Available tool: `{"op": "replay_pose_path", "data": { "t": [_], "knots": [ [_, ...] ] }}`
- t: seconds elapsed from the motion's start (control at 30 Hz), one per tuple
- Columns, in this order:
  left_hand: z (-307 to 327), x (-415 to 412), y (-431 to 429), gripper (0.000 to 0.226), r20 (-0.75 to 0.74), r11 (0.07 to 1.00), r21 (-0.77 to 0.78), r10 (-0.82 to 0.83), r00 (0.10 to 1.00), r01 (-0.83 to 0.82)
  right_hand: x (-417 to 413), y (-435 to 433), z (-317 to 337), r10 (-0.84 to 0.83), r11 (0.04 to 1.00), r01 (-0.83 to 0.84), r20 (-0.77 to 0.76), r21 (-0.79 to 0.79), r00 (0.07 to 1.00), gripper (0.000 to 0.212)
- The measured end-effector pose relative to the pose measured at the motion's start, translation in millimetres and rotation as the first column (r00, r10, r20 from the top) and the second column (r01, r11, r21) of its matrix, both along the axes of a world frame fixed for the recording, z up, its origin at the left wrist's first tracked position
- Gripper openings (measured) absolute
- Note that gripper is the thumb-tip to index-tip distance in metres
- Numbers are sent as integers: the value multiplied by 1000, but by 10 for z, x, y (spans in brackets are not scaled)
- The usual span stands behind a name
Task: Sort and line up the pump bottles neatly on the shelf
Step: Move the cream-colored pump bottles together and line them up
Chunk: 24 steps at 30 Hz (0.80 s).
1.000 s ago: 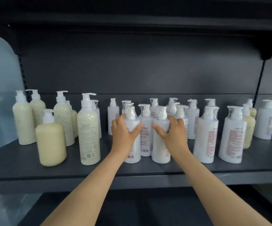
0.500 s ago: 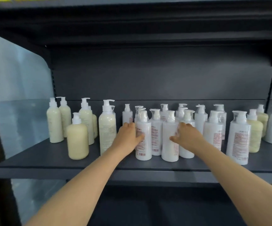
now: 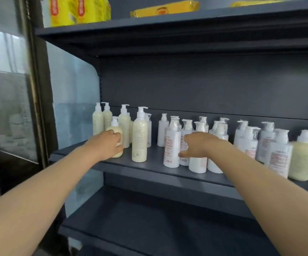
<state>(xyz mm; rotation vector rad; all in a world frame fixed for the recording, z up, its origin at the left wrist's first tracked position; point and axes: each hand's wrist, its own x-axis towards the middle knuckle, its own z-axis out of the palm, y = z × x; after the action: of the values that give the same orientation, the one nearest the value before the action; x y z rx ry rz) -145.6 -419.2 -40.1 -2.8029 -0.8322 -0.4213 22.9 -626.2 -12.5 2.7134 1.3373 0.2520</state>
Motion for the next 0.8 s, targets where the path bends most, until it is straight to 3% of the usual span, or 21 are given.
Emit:
{"op": "replay_pose_path", "data": {
  "t": [0.33, 0.57, 0.8],
  "knots": [
    [369, -640, 444, 41, -51, 994, 45, 101, 994, -99, -574, 818, 184, 213, 975, -214, 20, 62, 977, 46],
    [542, -809, 1314, 42, 8, 992, 77, 97, 995, -98, -689, 1551, 470, 234, 944, -220, -27, 245, 972, 47],
    [694, -713, 2043, 42, 44, 995, 90, -45, 998, 41, -781, 2124, 558, 150, 954, -151, 25, 259, 988, 55]
  ]
}}
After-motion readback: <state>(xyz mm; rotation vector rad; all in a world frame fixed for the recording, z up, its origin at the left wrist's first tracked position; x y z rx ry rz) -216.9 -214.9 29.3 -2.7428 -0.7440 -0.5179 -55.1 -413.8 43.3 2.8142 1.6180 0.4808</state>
